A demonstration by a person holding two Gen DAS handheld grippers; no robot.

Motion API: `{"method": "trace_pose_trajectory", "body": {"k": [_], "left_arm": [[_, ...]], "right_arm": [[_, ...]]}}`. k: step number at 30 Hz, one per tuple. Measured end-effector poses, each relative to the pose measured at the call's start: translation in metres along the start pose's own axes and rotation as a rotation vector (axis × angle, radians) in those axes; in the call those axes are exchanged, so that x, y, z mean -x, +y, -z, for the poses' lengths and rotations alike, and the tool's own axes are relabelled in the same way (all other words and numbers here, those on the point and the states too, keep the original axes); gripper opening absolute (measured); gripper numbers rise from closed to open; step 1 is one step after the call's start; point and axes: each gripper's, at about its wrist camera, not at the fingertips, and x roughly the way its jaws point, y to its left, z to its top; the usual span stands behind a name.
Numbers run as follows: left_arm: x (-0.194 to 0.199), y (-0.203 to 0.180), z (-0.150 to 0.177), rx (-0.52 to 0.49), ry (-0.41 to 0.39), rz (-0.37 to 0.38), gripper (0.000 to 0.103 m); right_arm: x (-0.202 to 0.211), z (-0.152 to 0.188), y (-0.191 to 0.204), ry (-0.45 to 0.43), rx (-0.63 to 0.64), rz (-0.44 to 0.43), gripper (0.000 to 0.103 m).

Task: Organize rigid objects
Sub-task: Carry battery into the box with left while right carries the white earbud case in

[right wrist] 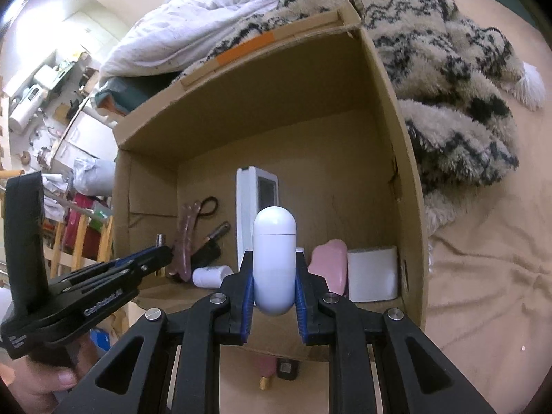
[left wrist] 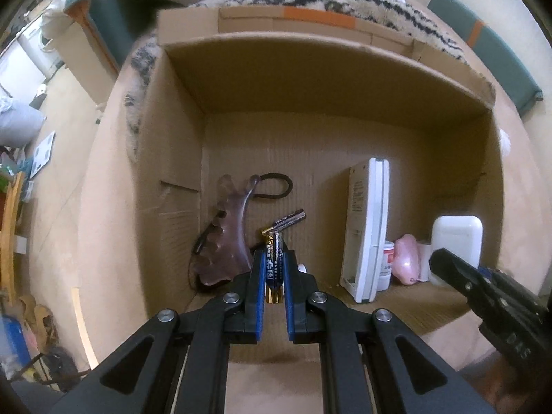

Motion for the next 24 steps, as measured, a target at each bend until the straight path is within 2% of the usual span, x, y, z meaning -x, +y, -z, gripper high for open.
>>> {"method": "trace_pose_trajectory", "body": {"k": [11, 18, 19, 20, 21, 22, 23, 24], "left_arm": [[-0.021, -0.005, 0.000, -0.007, 0.012, -0.047, 0.009], [-0.021, -0.009, 0.007, -0.026, 0.017, -0.083, 0.012], [-0.022, -0.012, 0.007, -0.034, 0.021, -0.089, 0.020], [-0.021, -0.015, 0.007, -0.039, 0.020, -0.093, 0.033], [-0.018, -0.016, 0.008, -0.041, 0.012, -0.098, 0.041], [-0.014, -0.016, 0.011, -0.040, 0.000, -0.101, 0.057], [-0.011, -0.016, 0.012, -0.038, -0.013, -0.102, 0.064], [-0.005, -0.016, 0.013, -0.036, -0.034, -0.099, 0.064]], "right_arm": [[-0.009, -0.002, -0.001, 0.023, -0.020, 0.011, 0.022], [-0.005, -0.003, -0.002, -0.002, -0.042, -0.023, 0.022], [-0.003, -0.003, -0.003, -0.011, -0.045, -0.022, 0.022], [0.000, -0.003, -0.004, -0.023, -0.050, -0.015, 0.023], [0.003, -0.003, -0.005, -0.034, -0.056, -0.018, 0.027], [0.006, -0.003, -0.006, -0.045, -0.064, -0.028, 0.032], [0.009, -0.003, -0.007, -0.057, -0.073, -0.042, 0.036], [0.012, -0.002, -0.007, -0.068, -0.080, -0.052, 0.053]]}}
